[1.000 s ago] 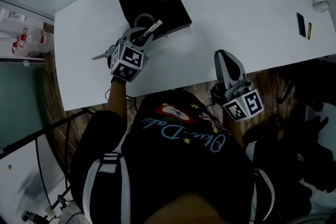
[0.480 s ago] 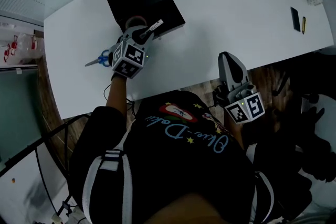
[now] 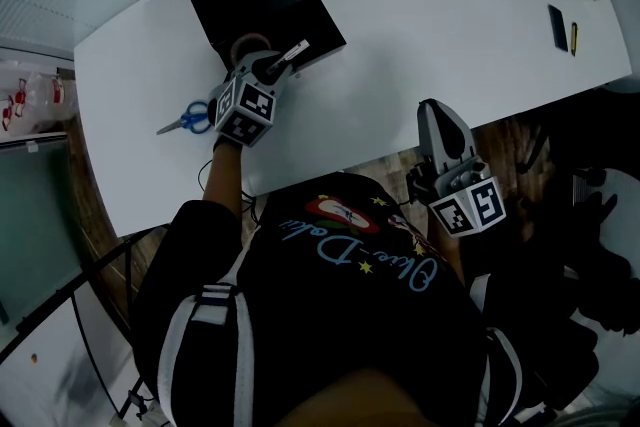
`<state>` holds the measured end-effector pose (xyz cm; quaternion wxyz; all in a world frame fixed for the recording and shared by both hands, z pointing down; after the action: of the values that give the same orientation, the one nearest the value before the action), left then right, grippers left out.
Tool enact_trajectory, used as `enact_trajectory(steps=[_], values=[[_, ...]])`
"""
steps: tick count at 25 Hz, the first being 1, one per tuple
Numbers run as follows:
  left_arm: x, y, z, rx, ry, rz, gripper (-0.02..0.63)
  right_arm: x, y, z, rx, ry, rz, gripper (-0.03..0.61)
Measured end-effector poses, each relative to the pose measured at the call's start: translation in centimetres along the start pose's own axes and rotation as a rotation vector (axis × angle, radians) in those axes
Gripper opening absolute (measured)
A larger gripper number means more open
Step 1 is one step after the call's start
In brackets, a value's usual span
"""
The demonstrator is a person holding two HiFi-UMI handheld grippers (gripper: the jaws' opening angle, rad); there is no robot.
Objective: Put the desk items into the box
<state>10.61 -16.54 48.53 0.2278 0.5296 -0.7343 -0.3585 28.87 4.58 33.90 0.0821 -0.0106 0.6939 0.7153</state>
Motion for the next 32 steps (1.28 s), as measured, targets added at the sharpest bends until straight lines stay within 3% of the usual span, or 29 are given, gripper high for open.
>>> enact_trajectory(steps=[7,32], values=[[0.2,-0.1,-0.53,-0.01,0.026,0.024,0.098,-0.45,0.26,0.53,0.0,0.038,-0.003,0.031],[0.32,-0.21,-0.44,0.055,0.069,0.028,0.101,-0.21,0.39,0.28,-0.005,0.048,-0.003,0.031]])
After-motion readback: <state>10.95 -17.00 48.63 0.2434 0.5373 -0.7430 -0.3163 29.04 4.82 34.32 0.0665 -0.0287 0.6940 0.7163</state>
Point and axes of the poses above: the fingertips, and each gripper's own axes: z backward along the fingers, x to its left, y out of its underside, the point moved 5 cm from there along z, backward along the fingers, and after that the axes turned 11 degrees about z, right-handed, at the moved point
